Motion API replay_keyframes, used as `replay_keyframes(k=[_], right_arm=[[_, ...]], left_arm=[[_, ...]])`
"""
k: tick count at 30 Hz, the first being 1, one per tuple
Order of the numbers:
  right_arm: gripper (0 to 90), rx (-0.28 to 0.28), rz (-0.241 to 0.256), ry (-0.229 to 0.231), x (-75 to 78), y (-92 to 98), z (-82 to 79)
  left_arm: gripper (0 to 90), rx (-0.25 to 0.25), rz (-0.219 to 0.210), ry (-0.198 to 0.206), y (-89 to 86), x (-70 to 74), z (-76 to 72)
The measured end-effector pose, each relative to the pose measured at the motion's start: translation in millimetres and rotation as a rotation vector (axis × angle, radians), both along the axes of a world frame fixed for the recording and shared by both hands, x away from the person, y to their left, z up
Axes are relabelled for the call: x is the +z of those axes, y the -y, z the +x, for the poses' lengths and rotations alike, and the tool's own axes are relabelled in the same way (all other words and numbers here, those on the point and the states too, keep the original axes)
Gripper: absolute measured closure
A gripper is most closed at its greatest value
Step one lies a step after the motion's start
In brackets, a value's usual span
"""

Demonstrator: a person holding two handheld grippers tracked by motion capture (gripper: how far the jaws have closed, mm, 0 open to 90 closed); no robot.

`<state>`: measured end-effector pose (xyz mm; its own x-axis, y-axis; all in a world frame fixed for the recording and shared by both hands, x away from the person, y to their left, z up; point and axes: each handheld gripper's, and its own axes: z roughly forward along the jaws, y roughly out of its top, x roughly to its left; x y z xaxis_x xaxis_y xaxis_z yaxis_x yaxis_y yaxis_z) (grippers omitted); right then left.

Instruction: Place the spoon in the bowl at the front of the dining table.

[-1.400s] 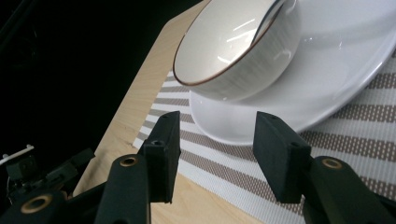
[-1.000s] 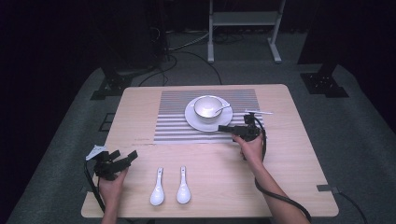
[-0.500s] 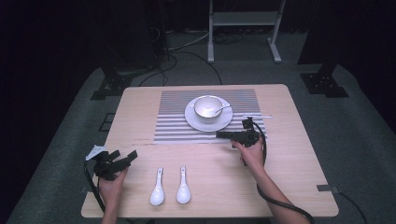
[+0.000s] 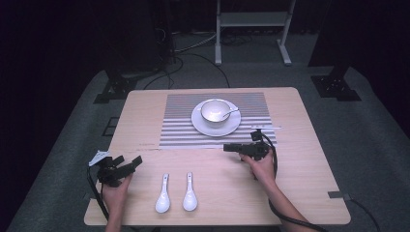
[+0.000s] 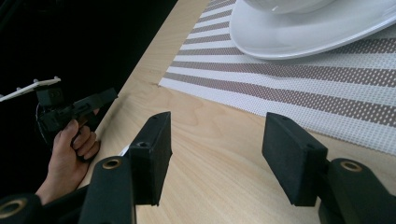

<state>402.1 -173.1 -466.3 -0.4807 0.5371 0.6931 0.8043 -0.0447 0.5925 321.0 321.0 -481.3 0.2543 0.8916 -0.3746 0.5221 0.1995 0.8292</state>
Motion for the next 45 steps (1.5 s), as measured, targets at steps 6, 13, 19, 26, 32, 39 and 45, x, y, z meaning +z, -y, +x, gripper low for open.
replay_keyframes(k=[6,13,19,26,32,39,45], right_arm=[[40.2,0.013,0.002,-0.004,-2.6,0.8,-7.0],[39.6,0.025,0.0,-0.017,-7.9,2.7,-14.9],[39.6,0.032,0.001,-0.015,-6.3,4.7,-21.2],[39.6,0.043,0.002,-0.004,-3.6,3.4,-26.0],[39.6,0.056,0.006,0.003,-2.1,0.4,-29.4],[39.6,0.071,0.012,0.013,0.6,-0.9,-35.3],[39.6,0.079,0.004,0.016,-0.5,-0.7,-41.3]], left_arm=[[3.9,0.001,-0.002,0.002,-0.2,-0.1,0.0],[3.9,0.002,-0.001,0.001,-0.2,-0.1,0.0],[3.9,0.001,-0.001,0.002,-0.2,-0.1,0.0],[3.9,0.001,-0.001,0.002,-0.2,-0.1,0.0],[3.8,0.0,0.0,0.002,-0.5,-0.1,-0.1],[3.8,-0.001,-0.001,0.002,-0.6,0.0,-0.1],[3.9,0.0,-0.001,0.002,-0.2,0.0,-0.1]])
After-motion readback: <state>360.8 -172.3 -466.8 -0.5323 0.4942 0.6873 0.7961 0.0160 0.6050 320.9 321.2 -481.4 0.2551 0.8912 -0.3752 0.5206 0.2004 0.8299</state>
